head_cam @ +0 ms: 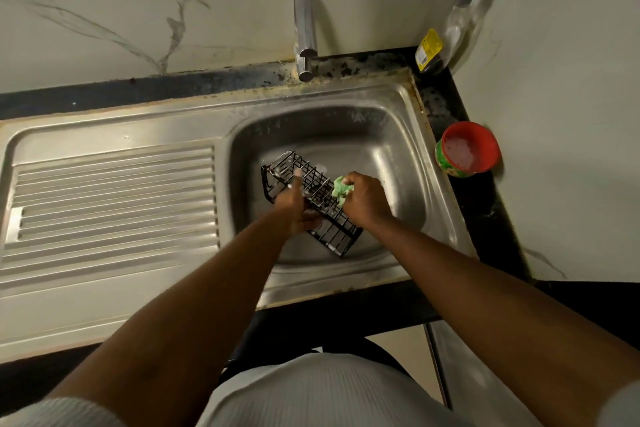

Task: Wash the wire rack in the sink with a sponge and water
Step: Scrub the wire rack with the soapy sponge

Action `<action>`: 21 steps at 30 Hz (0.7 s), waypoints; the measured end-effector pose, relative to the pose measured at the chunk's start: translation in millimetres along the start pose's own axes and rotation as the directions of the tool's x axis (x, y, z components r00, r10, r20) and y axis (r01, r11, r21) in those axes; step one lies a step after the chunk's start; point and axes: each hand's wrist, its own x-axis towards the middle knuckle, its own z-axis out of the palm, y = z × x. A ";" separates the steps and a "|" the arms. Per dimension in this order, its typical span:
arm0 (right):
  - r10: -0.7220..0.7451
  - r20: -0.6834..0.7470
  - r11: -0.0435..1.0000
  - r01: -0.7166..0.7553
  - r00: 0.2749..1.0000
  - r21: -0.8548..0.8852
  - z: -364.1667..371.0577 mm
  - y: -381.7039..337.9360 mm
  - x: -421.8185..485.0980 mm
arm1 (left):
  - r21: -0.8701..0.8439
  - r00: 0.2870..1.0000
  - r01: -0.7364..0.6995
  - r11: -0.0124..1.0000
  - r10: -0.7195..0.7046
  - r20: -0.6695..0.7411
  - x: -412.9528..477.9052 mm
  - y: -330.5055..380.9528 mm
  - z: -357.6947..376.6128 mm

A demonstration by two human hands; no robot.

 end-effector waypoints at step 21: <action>-0.242 0.100 0.970 0.239 0.965 0.041 -12.2 -35.1 14.0 | 0.111 0.943 -0.238 0.965 0.203 0.263 -33.6 -2.7 4.4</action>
